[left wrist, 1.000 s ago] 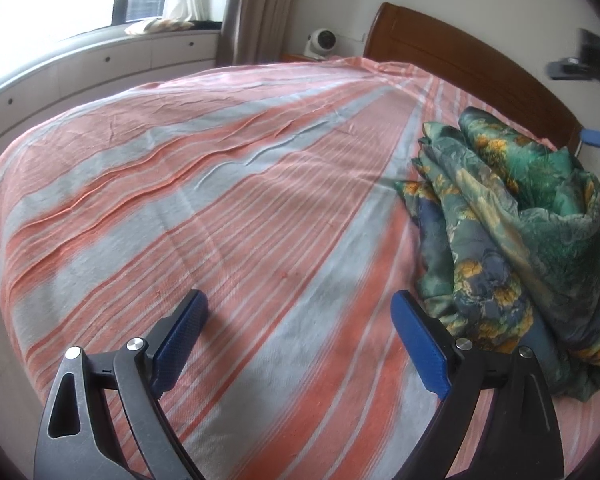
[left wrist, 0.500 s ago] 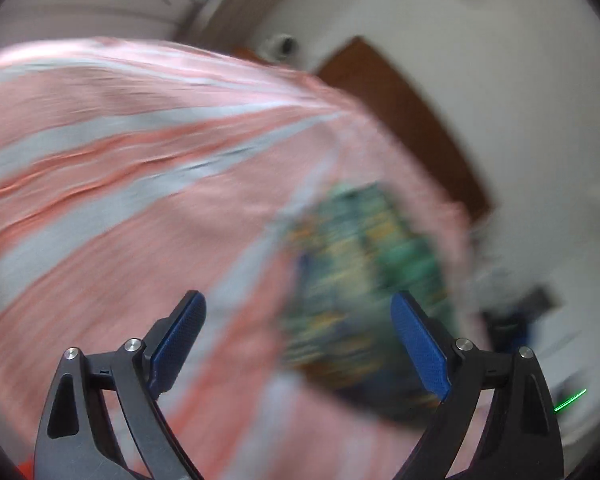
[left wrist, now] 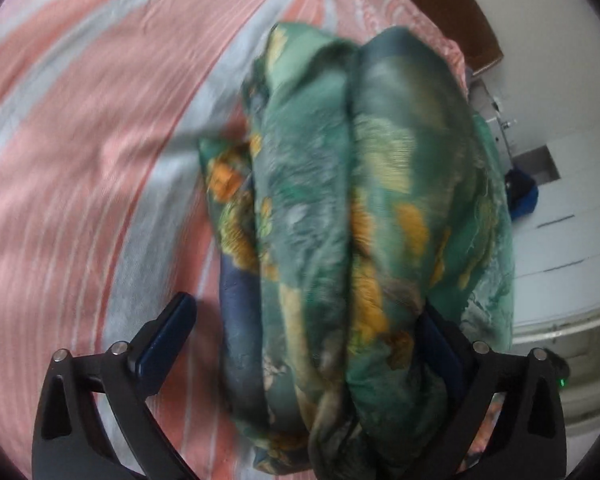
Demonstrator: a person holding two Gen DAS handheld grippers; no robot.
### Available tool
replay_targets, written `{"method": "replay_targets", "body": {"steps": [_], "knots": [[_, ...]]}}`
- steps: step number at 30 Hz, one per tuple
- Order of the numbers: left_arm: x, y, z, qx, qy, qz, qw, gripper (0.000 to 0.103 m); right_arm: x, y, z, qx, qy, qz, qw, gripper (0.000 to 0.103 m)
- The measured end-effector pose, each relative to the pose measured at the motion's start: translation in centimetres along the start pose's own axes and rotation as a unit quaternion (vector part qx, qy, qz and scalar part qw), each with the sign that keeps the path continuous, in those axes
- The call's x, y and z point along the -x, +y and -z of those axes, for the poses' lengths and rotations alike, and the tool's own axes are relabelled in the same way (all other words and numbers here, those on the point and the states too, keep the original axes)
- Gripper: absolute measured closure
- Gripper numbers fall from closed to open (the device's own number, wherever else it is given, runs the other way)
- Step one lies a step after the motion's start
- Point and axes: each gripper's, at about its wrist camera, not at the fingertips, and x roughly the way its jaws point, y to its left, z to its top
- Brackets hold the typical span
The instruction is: Fold large clothes
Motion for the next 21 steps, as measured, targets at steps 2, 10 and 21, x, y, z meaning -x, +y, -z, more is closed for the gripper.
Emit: {"method": "replay_targets", "body": {"steps": [2,10,21], "knots": [[-0.3,-0.5,0.0,-0.018,0.006,-0.018,0.9997,0.0,-2.5,-1.0,-1.4,-0.039,0.024,-0.075,0.996,0.0],[-1.0,-3.8,-0.7,-0.044,0.018,-0.074,0.9961,0.027,-12.4,-1.5,-6.3,-0.122,0.099,-0.188,0.97,0.01],[4.1,-17.0,3.8,-0.186,-0.106,-0.134,0.9676,0.055,-3.7,11.8,-5.8,0.224,-0.05,0.004,0.973,0.031]]}}
